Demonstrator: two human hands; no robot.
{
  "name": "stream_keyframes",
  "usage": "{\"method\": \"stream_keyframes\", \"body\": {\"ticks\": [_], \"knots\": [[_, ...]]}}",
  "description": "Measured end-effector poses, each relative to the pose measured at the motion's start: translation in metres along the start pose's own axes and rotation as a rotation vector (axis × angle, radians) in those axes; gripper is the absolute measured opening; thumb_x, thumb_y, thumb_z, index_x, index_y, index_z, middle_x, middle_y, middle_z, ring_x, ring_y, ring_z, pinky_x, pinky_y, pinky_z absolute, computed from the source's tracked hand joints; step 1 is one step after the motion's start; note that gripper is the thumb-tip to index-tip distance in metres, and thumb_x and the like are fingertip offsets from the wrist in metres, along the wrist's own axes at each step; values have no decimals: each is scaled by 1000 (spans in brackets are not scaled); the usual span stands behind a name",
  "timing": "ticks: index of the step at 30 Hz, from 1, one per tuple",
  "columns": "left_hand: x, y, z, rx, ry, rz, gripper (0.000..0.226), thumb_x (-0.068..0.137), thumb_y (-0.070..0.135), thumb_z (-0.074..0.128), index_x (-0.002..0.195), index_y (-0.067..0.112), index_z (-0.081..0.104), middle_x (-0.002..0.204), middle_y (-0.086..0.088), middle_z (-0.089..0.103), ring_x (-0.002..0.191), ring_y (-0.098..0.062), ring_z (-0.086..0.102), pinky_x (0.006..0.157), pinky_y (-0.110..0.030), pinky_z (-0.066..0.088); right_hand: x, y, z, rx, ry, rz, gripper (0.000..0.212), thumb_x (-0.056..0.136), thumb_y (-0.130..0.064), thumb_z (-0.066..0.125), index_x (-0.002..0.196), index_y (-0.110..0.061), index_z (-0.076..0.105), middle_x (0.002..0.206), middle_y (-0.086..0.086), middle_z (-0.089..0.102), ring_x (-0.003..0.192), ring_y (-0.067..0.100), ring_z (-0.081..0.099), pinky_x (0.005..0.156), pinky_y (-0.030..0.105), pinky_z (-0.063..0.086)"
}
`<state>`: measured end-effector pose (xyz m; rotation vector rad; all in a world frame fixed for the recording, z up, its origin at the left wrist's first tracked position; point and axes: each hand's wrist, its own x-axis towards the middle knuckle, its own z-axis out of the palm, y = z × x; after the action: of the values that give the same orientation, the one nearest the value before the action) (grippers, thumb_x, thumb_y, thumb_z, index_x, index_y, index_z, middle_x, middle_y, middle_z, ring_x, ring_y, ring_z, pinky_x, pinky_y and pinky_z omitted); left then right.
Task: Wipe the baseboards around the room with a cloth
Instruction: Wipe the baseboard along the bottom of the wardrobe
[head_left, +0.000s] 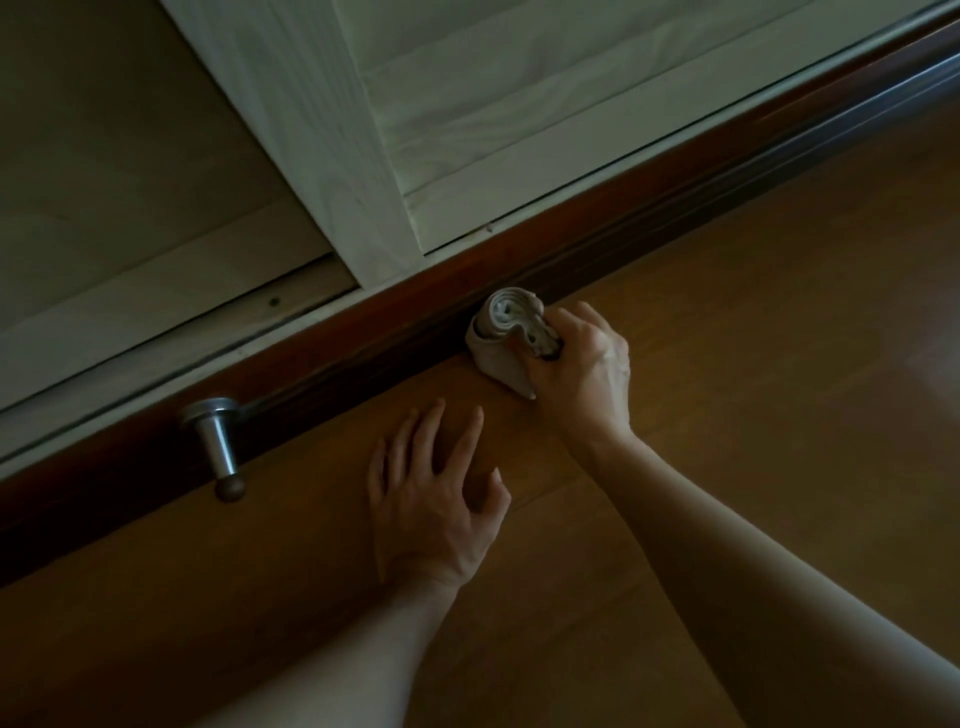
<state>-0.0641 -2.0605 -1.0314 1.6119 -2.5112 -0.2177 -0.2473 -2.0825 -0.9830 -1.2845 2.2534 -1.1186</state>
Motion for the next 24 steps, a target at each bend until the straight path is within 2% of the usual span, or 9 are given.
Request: {"method": "stream_keyframes", "body": {"ticks": [2,4,6,8,9,12,17,21,24], "knots": [[0,-1,0,6,11,2,60,87,58,45,144,41,50,154,-1,44,141,-26,38,114,-53,29,2,2,0,14,-20,-20,36,89,-46,60,105,-16,69,97,-5,58,83,7,55,70,28,49],[-1,-2,2,8,31,2,59,88,58,45,144,41,50,155,0,44,142,-25,38,114,-53,30,8,11,-4,3,-2,-13,24,92,-36,65,106,-17,69,99,-4,59,87,9,56,75,34,51],[-1,-1,2,4,42,6,59,89,59,44,145,42,49,155,1,43,142,-24,37,113,-53,31,17,23,-14,-1,14,24,21,92,-31,66,108,-18,69,104,1,62,97,18,59,84,41,51],[-1,-1,4,8,34,8,59,89,60,43,146,44,46,157,2,41,144,-23,35,113,-54,31,26,36,-25,-1,34,53,24,91,-30,66,111,-16,69,108,5,64,104,25,59,89,42,50],[-1,-1,4,16,25,7,60,90,61,42,147,45,45,157,3,39,145,-23,34,113,-53,30,28,40,-29,6,41,58,26,91,-30,65,111,-16,69,105,3,64,102,24,59,89,41,49],[1,-3,3,34,-6,4,61,89,62,43,148,47,42,159,5,36,146,-22,31,115,-51,26,32,41,-31,42,27,58,28,89,-34,64,108,-13,69,98,0,61,95,23,60,83,51,52],[0,-4,3,34,-2,6,63,87,58,48,149,48,39,160,7,32,148,-21,29,119,-51,23,36,36,-30,75,-105,-67,28,87,-33,67,105,-12,70,96,-2,61,80,12,57,65,29,49],[2,-3,0,18,-29,2,62,89,57,48,149,48,38,161,5,33,149,-22,28,120,-53,21,40,43,-36,74,-48,-13,36,85,-44,64,100,-12,70,91,-4,59,75,9,54,65,32,52],[2,1,-5,35,-42,9,60,89,54,48,148,42,45,159,2,36,147,-26,31,119,-56,23,37,30,-35,78,-116,-39,47,84,-55,61,98,-11,70,90,-5,58,74,11,56,64,32,52]]}}
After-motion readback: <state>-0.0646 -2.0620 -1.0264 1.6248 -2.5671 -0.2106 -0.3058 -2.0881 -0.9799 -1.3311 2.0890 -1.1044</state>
